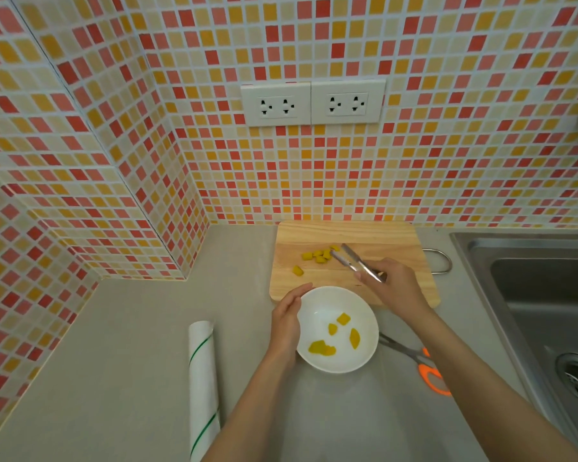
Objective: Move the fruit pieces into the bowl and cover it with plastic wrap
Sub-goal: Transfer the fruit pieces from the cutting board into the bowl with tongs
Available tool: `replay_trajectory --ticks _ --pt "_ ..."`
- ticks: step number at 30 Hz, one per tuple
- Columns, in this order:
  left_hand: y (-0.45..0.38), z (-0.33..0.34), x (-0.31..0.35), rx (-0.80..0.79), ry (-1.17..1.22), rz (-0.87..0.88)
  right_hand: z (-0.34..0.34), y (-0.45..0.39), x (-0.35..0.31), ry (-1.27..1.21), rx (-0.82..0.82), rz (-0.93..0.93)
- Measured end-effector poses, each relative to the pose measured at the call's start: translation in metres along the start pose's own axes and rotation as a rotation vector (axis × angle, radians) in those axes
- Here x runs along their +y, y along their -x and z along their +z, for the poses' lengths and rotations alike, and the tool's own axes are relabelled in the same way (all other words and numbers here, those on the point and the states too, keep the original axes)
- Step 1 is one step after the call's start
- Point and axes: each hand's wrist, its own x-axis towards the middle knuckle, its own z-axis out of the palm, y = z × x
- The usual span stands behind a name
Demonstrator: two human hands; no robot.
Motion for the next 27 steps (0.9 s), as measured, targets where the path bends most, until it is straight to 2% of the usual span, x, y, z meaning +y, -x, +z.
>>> replay_trajectory --ticks 3,9,12,17,22,27 --pt "0.000 0.001 0.000 -0.009 0.024 -0.020 0.013 -0.014 0.001 0.012 -0.010 0.028" --pt "-0.001 0.004 0.001 0.035 0.071 -0.110 0.040 -0.050 -0.011 0.234 -0.304 -0.044" --pt "-0.002 0.004 0.001 0.036 0.077 -0.111 0.052 -0.065 -0.009 0.357 -0.383 -0.086" --pt "-0.004 0.003 0.001 0.024 0.062 -0.100 0.056 -0.073 0.000 0.426 -0.325 -0.138" --pt "-0.005 0.003 0.000 0.010 0.048 -0.098 0.037 -0.050 0.002 0.235 -0.196 -0.155" --pt "-0.010 0.001 -0.006 0.016 0.050 -0.092 0.008 -0.003 0.004 0.129 -0.185 -0.181"
